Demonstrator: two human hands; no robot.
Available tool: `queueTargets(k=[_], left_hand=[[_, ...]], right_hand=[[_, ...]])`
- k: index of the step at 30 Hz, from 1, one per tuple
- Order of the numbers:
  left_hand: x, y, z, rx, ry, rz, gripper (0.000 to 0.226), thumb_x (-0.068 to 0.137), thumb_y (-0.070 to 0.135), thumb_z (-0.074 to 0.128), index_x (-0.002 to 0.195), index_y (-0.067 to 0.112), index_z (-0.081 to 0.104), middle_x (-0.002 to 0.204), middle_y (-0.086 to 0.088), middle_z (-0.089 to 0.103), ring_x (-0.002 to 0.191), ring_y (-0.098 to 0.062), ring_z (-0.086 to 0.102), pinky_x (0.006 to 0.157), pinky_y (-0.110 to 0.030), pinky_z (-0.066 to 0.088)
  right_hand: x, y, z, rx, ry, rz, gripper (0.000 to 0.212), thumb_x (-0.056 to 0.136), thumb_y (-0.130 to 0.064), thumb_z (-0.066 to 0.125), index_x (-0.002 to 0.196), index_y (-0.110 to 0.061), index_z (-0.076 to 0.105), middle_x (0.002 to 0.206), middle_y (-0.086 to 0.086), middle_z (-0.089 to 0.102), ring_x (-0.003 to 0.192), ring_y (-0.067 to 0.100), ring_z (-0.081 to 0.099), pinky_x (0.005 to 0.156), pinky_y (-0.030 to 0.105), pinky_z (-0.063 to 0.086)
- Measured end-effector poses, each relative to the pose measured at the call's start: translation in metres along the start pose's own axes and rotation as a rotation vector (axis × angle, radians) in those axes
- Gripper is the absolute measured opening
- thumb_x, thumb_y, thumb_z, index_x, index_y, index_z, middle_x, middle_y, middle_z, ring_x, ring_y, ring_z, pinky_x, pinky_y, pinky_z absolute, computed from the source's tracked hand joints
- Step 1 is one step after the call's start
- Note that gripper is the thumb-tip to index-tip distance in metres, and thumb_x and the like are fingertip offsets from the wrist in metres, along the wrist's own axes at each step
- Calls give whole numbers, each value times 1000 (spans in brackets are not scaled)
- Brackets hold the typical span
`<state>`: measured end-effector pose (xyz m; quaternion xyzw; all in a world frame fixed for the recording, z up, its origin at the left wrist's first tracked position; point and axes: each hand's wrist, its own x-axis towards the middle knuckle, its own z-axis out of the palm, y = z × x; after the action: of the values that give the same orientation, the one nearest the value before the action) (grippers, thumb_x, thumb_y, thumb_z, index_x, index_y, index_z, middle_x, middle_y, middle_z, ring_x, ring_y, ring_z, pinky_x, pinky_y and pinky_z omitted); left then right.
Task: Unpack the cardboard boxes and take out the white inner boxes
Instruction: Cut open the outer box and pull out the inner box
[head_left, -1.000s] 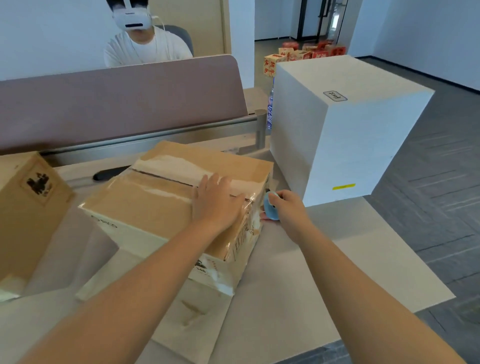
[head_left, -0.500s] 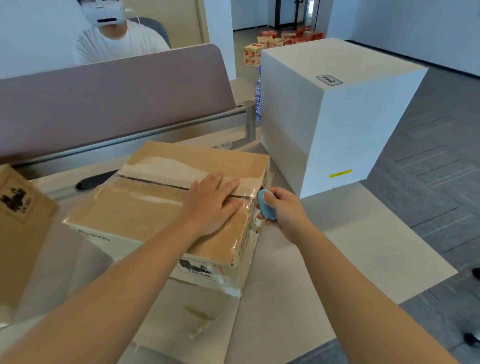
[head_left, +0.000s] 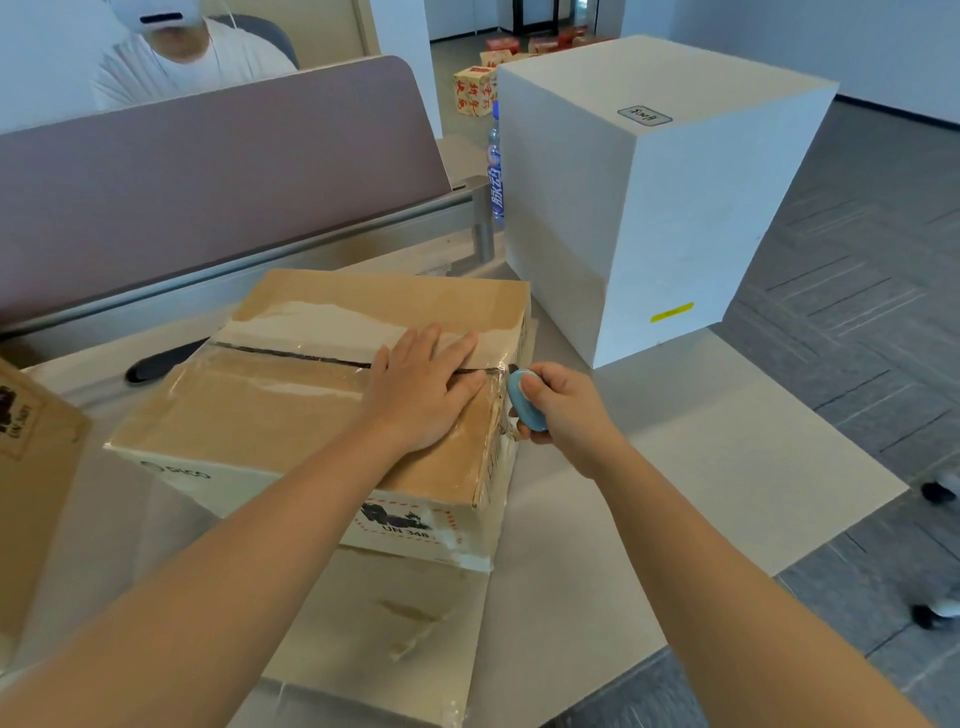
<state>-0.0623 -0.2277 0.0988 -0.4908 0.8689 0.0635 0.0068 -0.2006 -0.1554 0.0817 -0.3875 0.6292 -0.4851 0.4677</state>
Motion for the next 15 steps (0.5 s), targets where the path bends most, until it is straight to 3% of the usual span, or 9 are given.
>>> queueTargets(k=[5, 10, 15], left_hand=[[-1, 1, 1, -7, -3, 3, 54, 97, 50, 24, 148, 36, 12, 157, -3, 9, 144, -23, 6, 117, -45, 8], [1, 0, 2, 3, -9, -3, 54, 97, 50, 23, 148, 36, 10, 157, -3, 8, 144, -24, 6, 116, -45, 8], [1, 1, 2, 17, -15, -5, 55, 97, 51, 23, 148, 37, 9, 157, -3, 7, 144, -23, 6, 116, -46, 8]], right_hand=[[-7, -2, 3, 134, -33, 17, 16, 98, -10, 38, 94, -2, 51, 67, 8, 46, 49, 15, 42, 51, 24, 37], [-9, -5, 1, -40, -48, -23, 26, 98, -12, 39, 75, -11, 51, 64, 7, 46, 47, 14, 42, 49, 24, 37], [-15, -6, -2, -107, -78, -17, 29, 98, -12, 38, 72, -16, 50, 62, 7, 47, 47, 15, 42, 50, 25, 37]])
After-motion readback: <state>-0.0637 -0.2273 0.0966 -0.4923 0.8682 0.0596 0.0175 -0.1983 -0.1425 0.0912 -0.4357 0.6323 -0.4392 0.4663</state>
